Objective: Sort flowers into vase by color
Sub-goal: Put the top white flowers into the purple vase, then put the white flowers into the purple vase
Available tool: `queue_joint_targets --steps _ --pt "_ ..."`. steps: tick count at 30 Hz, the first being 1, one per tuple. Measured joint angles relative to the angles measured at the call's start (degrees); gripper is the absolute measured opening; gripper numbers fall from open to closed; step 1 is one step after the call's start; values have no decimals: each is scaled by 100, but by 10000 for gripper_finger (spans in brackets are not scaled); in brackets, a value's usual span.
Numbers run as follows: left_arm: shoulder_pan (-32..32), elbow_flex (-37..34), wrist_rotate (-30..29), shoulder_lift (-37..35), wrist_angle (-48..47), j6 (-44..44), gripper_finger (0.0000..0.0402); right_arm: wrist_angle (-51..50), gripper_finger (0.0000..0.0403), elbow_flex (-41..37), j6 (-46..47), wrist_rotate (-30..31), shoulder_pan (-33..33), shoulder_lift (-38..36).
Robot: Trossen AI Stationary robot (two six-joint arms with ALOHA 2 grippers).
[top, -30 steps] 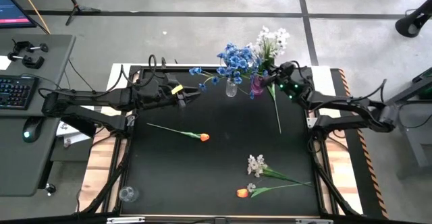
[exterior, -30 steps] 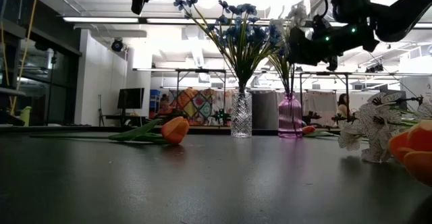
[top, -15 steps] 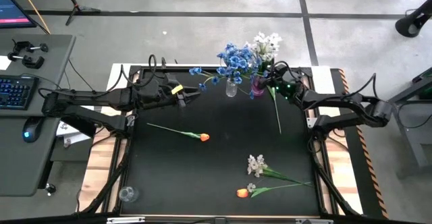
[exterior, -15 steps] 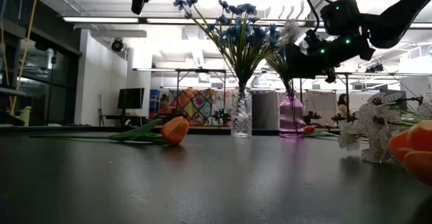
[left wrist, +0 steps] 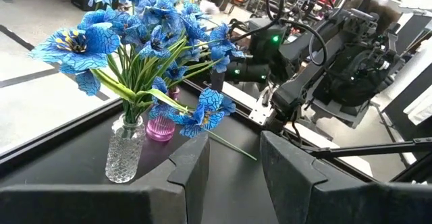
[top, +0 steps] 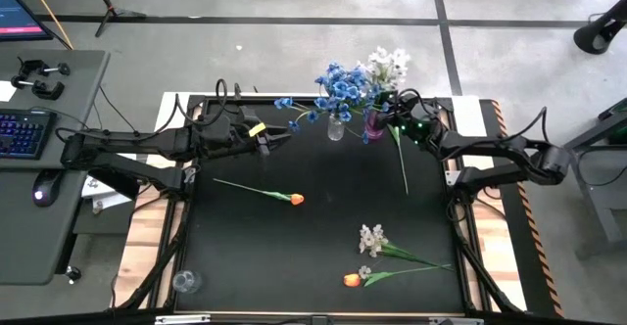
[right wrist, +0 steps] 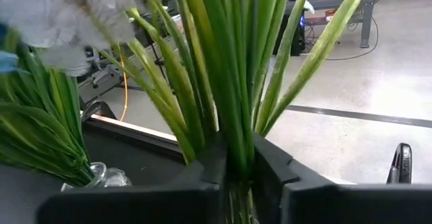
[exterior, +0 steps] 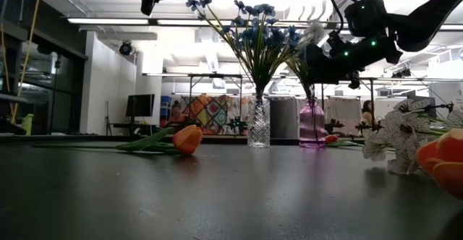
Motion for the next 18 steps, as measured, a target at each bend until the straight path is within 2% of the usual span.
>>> queue_joint_targets --steps 10,14,18 --pt "0 0 0 0 0 52 119 -756 195 -2 129 -53 2 -905" --pt "0 0 0 0 0 96 119 -1332 230 -2 1 -486 0 -1472" --pt "0 0 0 0 0 103 119 -2325 239 -2 -19 -751 2 -2175"
